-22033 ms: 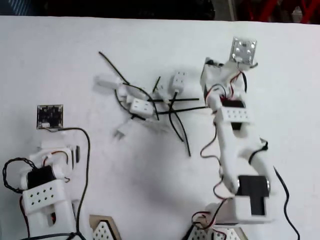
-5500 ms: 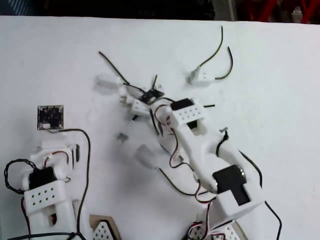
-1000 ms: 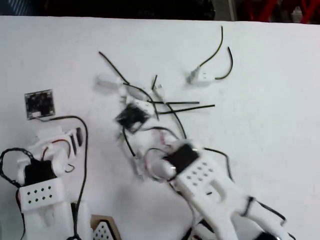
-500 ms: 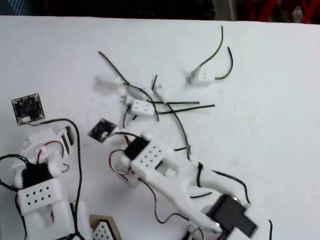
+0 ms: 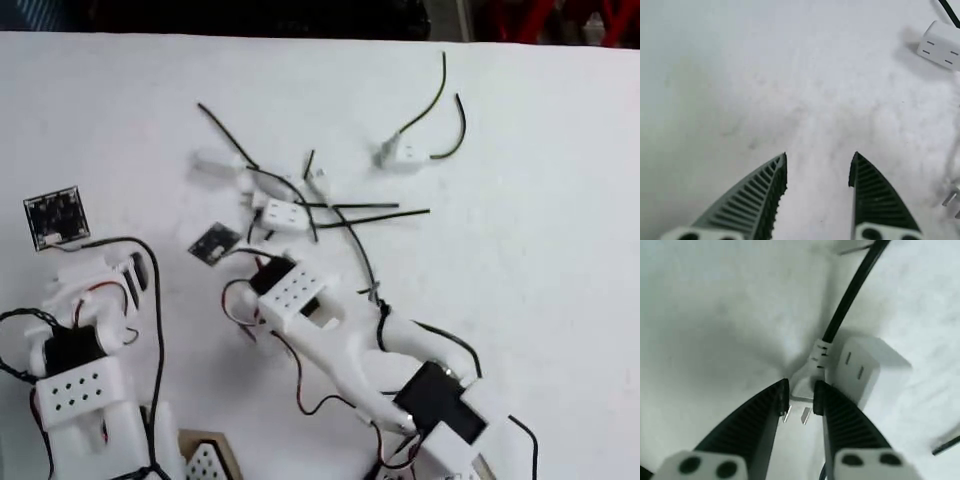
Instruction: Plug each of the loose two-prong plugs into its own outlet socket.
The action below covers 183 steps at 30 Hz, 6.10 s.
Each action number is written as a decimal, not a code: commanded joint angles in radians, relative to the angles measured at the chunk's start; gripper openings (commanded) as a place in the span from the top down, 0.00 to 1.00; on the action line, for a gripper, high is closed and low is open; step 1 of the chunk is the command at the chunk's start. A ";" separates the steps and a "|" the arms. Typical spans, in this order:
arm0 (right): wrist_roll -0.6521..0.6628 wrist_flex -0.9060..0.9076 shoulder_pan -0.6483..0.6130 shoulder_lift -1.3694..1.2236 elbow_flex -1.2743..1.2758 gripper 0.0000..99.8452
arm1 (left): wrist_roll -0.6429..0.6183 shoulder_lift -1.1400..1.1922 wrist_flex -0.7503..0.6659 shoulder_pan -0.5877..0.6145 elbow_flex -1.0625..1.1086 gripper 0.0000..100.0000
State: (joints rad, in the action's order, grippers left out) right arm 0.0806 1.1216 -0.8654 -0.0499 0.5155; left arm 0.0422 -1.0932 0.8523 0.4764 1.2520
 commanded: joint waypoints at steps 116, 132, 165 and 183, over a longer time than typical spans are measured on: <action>0.046 0.068 0.386 -0.104 -0.029 0.87 | -0.006 -0.019 -0.052 0.005 0.020 0.79; 0.048 0.091 0.446 -0.088 -0.054 0.92 | -0.006 -0.019 -0.052 0.005 0.020 0.79; 0.110 0.166 0.433 0.487 0.092 0.98 | -0.005 -0.019 -0.052 -0.051 0.025 0.79; 0.009 -0.064 0.153 1.161 0.405 0.98 | -0.012 -0.019 0.137 -0.486 -0.196 0.79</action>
State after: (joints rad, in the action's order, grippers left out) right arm 0.0974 1.0955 -0.6705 1.0180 0.9068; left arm 0.0422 -1.0932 0.9337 0.1082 1.1753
